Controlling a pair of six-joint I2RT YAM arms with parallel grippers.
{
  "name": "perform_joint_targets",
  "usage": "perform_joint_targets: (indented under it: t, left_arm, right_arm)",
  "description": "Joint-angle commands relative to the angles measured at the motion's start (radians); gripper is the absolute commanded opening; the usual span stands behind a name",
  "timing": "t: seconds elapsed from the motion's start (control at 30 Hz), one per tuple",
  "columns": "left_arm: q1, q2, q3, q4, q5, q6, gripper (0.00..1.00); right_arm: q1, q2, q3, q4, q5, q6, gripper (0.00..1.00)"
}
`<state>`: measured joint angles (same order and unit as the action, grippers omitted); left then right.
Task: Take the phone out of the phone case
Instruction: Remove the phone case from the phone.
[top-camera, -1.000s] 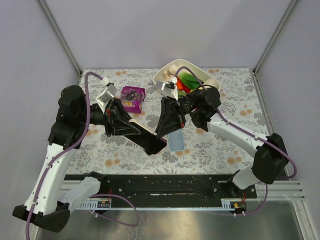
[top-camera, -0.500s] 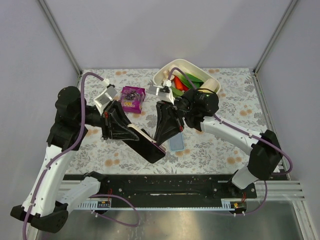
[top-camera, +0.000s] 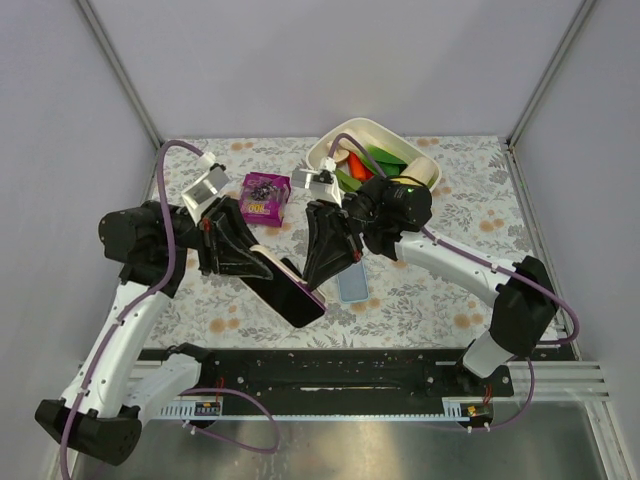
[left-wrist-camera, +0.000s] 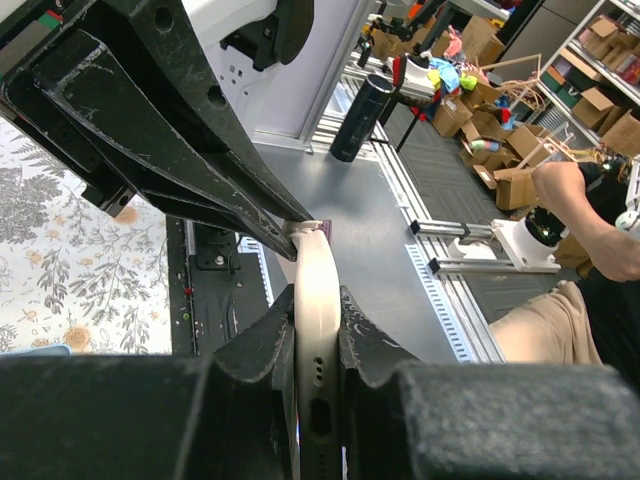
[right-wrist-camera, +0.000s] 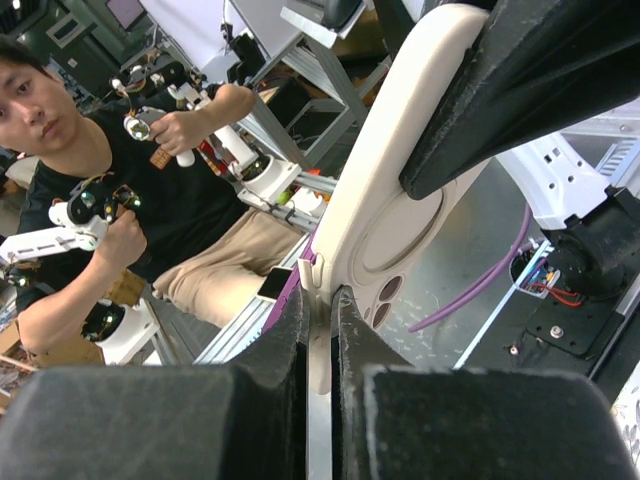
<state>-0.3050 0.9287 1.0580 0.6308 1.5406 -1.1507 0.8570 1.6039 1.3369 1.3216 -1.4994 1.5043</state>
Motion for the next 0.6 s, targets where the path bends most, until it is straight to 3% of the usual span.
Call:
perform_joint_targets:
  t: [0.0, 0.13, 0.33, 0.57]
  left_arm:
    - [0.05, -0.007, 0.025, 0.164, -0.269, -0.009, 0.0]
    - [0.082, -0.031, 0.036, -0.001, -0.318, 0.043, 0.0]
    - [0.096, -0.041, 0.144, -0.57, -0.413, 0.415, 0.0]
    - [0.125, -0.027, 0.24, -0.819, -0.583, 0.542, 0.0]
  right_arm:
    - [0.037, 0.013, 0.027, 0.111, -0.091, 0.013, 0.0]
    - [0.021, 0.024, 0.016, 0.107, -0.079, 0.004, 0.0]
    - [-0.064, 0.039, 0.001, 0.005, -0.039, -0.055, 0.0]
    - [-0.096, 0.01, -0.057, -0.237, 0.013, -0.264, 0.01]
